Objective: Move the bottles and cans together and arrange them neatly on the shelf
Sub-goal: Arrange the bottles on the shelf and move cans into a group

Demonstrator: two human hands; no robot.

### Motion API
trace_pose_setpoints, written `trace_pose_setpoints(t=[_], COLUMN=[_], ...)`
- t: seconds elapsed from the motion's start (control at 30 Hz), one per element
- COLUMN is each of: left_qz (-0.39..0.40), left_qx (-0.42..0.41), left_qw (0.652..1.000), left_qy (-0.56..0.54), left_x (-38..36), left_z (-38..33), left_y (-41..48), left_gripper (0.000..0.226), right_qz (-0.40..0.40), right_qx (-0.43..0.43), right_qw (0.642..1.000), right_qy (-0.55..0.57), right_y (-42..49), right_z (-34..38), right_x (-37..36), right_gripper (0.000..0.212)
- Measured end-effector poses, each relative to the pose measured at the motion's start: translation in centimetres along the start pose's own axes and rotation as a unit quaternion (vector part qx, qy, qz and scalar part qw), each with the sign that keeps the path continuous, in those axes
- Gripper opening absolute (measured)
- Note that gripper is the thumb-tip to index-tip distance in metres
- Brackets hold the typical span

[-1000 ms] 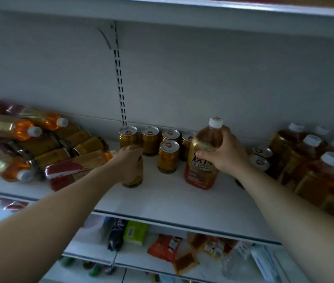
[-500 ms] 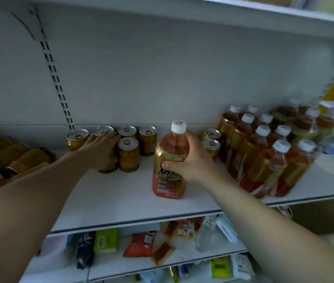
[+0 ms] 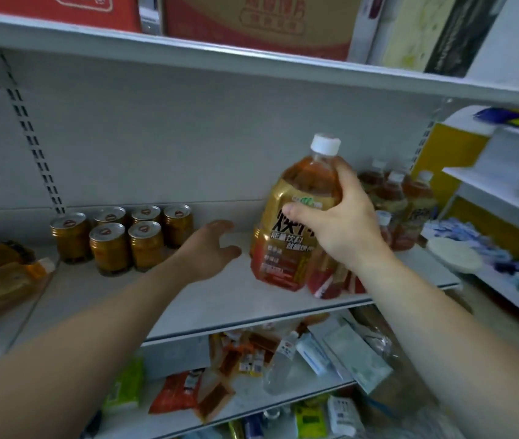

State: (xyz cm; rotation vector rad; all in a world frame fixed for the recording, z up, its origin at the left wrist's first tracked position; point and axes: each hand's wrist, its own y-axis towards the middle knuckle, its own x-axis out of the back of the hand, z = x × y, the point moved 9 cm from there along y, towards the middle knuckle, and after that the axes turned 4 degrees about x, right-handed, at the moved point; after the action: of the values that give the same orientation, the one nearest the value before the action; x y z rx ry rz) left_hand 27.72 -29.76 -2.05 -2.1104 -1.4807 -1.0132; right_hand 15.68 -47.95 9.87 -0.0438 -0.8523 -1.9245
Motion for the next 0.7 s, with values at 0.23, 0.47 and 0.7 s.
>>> trace_pose_setpoints(t=[0.23, 0.47, 0.7], left_qz=[-0.009, -0.032, -0.057], left_qx=[-0.124, -0.088, -0.053], left_qw=[0.991, 0.974, 0.964], left_qy=[-0.042, 0.207, 0.256], left_x=[-6.9, -13.9, -15.0], left_z=[-15.2, -20.6, -20.4], left_y=[2.7, 5.9, 6.8], left_gripper=[0.052, 0.080, 0.080], right_qz=[-0.034, -0.015, 0.054], right_qx=[-0.005, -0.035, -0.071], right_qw=[0.999, 0.998, 0.996], right_qy=[-0.038, -0.041, -0.009], right_y=[3.2, 5.3, 5.0], right_z=[-4.5, -16.6, -26.1], right_x=[15.5, 21.3, 20.6], right_gripper=[0.083, 0.076, 0.067])
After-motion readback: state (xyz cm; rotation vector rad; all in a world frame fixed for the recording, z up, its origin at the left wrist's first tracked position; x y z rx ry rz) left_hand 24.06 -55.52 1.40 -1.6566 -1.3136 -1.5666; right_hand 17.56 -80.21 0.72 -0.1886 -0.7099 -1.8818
